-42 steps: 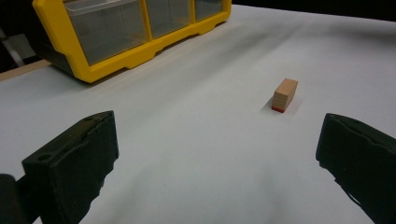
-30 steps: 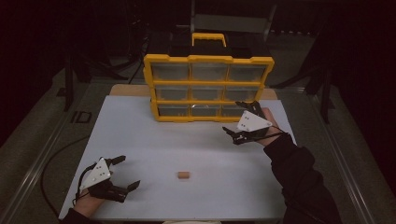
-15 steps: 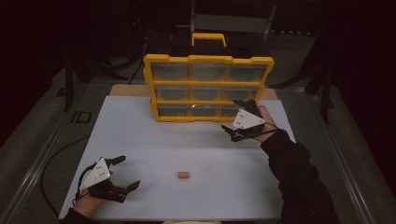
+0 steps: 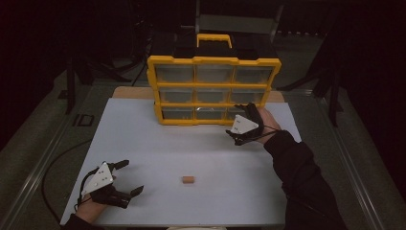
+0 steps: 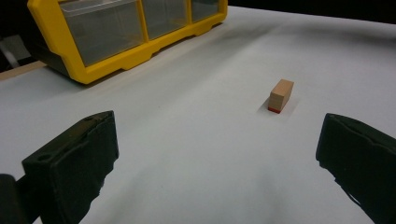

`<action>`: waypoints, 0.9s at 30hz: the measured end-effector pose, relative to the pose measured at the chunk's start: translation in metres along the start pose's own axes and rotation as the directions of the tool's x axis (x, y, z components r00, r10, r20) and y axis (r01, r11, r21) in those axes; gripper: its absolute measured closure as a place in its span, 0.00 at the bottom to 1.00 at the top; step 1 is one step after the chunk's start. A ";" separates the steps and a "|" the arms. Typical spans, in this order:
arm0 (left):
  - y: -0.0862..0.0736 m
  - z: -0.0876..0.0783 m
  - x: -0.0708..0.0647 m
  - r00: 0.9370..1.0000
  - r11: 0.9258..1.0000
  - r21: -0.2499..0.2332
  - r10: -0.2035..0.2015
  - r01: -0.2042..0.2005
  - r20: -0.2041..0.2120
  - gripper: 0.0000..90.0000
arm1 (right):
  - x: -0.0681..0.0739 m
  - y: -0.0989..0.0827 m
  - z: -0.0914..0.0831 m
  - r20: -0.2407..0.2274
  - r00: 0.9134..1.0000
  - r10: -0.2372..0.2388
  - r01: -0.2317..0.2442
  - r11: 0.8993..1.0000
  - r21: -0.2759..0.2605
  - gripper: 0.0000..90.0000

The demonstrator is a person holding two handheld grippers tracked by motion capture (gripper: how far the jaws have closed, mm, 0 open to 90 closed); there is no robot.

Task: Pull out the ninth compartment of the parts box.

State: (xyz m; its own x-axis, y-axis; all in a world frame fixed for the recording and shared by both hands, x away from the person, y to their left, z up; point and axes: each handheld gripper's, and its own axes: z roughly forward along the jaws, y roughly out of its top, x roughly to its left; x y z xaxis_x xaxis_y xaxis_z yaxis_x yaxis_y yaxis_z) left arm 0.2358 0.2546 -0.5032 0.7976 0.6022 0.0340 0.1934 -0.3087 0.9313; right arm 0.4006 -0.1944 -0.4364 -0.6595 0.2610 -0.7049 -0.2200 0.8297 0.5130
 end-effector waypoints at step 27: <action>0.000 -0.001 0.000 1.000 1.000 -0.009 -0.007 0.007 0.006 0.00 | 0.008 -0.019 0.038 0.138 0.945 -0.297 0.290 0.955 0.068 0.51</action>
State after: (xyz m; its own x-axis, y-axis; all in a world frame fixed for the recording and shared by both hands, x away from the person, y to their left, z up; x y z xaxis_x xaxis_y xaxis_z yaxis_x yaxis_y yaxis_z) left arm 0.2357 0.2551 -0.5029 0.7994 0.6003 0.0251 0.1940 -0.2975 0.9348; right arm 0.4269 -0.1893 -0.4704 -0.4590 0.0685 -0.8858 -0.3526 0.9011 0.2524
